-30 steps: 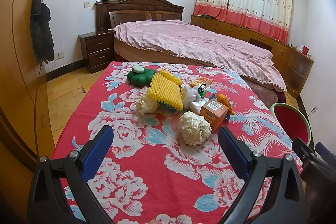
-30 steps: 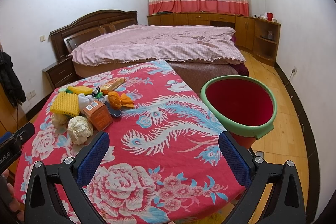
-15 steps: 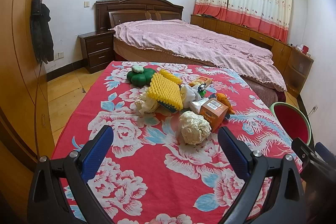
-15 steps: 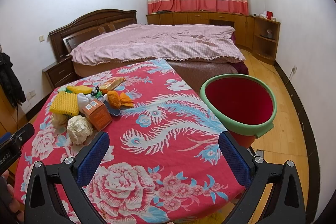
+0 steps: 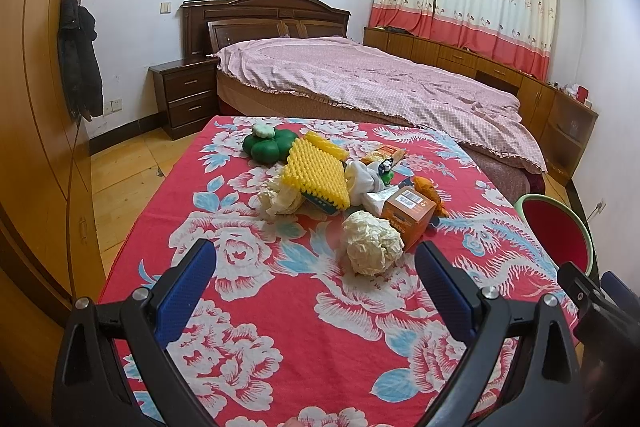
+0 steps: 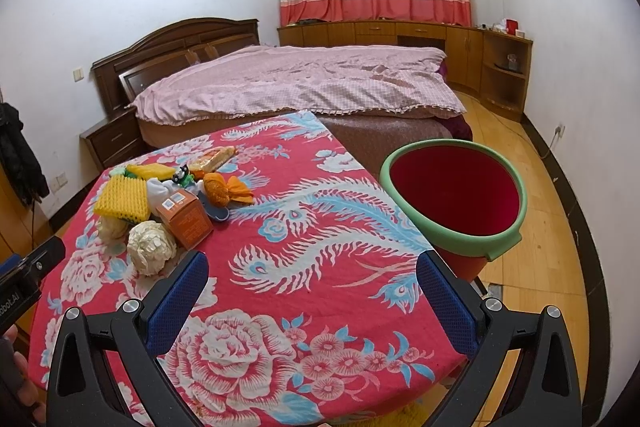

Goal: Collect trash

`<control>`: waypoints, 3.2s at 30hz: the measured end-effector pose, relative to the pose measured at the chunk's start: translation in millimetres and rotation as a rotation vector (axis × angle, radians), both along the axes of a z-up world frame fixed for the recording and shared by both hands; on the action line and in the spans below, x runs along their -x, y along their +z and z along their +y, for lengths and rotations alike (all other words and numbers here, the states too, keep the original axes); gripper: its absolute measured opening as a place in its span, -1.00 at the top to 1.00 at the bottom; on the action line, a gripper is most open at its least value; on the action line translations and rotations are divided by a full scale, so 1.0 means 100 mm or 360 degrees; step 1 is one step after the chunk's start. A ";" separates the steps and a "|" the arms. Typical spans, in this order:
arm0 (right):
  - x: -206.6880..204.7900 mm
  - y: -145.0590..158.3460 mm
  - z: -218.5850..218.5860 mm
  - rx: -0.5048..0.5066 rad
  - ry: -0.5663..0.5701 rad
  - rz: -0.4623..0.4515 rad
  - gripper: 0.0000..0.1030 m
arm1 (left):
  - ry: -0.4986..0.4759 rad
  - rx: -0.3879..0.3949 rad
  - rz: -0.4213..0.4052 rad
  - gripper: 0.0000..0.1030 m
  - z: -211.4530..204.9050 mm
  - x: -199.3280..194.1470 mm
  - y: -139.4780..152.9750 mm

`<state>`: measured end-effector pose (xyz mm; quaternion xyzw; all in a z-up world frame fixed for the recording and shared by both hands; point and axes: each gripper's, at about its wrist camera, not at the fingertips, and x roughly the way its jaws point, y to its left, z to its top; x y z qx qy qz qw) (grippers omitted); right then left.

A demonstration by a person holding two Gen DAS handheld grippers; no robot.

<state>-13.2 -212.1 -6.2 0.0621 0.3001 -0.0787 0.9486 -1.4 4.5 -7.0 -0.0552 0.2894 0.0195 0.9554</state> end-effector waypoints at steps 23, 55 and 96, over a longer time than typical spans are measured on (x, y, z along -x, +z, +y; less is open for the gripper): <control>-0.13 0.03 0.02 0.0016 -0.0016 0.0005 -1.00 | 0.0019 -0.0006 0.0070 -0.92 0.16 -0.16 -0.03; -1.40 -0.13 0.56 0.0027 0.0132 0.0210 -0.97 | -0.0270 -0.0008 0.0227 -0.60 0.49 -1.51 -0.26; -1.89 -0.46 0.53 -0.0163 0.0321 0.0439 0.70 | -0.0536 0.0357 0.0145 0.79 0.32 -1.53 -0.04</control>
